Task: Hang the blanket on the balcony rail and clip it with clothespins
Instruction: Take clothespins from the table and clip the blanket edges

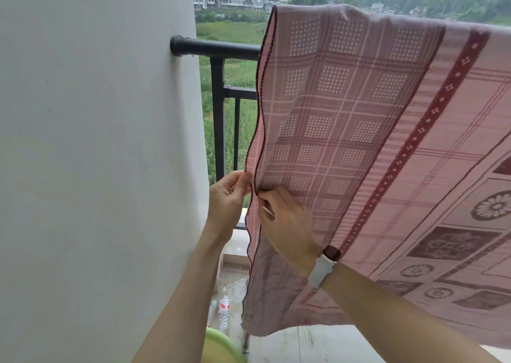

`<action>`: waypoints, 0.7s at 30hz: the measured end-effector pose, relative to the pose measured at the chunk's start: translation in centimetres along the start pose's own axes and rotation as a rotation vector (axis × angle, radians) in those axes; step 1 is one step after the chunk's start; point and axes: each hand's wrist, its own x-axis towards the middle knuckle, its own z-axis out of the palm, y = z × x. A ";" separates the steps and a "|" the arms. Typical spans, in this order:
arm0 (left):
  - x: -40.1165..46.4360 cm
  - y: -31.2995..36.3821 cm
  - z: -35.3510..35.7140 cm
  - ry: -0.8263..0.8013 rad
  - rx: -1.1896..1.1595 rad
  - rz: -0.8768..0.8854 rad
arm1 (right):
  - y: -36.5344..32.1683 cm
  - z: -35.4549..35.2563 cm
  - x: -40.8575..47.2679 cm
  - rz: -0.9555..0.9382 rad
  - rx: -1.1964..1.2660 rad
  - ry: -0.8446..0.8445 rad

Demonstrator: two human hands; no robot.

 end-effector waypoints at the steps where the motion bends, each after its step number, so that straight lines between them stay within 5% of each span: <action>1: 0.0 0.1 -0.1 -0.039 0.008 -0.002 | 0.1 0.1 0.0 -0.002 -0.011 0.006; 7: -0.2 1.1 -0.5 -0.133 0.043 -0.022 | 1.1 0.4 -1.3 0.016 -0.041 -0.084; 15: 0.2 0.9 0.1 0.076 0.118 0.000 | 3.2 -2.2 -1.1 0.026 0.323 -0.491; 21: 1.0 1.4 -2.0 0.110 0.094 0.008 | 2.2 -6.8 3.8 -0.136 0.309 -0.577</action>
